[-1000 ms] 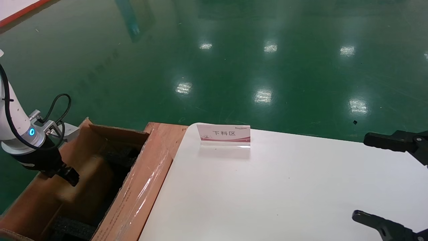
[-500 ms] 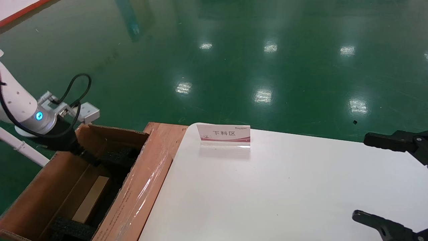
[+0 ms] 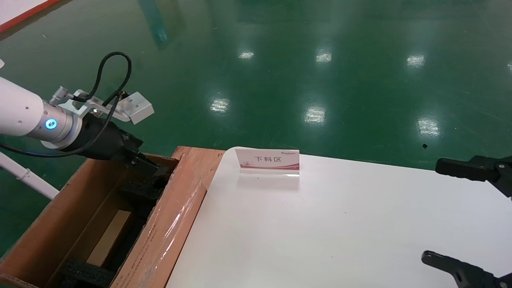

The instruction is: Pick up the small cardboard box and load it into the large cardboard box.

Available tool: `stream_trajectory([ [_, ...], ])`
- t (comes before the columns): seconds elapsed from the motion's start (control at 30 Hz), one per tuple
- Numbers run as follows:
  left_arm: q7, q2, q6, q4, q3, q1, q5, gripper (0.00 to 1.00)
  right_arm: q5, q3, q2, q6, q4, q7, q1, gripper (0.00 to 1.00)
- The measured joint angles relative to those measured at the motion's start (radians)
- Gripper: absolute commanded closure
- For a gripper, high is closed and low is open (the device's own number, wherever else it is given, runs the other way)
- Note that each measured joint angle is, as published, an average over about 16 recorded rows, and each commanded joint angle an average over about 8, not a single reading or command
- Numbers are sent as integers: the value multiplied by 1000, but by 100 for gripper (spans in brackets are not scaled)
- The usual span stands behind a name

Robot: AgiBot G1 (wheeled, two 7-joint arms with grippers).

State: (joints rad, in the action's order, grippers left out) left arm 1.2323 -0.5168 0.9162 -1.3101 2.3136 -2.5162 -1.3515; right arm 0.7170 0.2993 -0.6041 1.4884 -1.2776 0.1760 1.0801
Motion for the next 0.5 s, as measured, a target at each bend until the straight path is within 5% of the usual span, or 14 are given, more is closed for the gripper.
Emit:
stream_trajectory([
  [0.23,-40,8,6,-27,-76,39,25,0,0,0,0,0,0,0,0,0],
  [0.5,-144,-2,63,-24,-278,182,86,0,0,0,0,0,1,0,0,0],
])
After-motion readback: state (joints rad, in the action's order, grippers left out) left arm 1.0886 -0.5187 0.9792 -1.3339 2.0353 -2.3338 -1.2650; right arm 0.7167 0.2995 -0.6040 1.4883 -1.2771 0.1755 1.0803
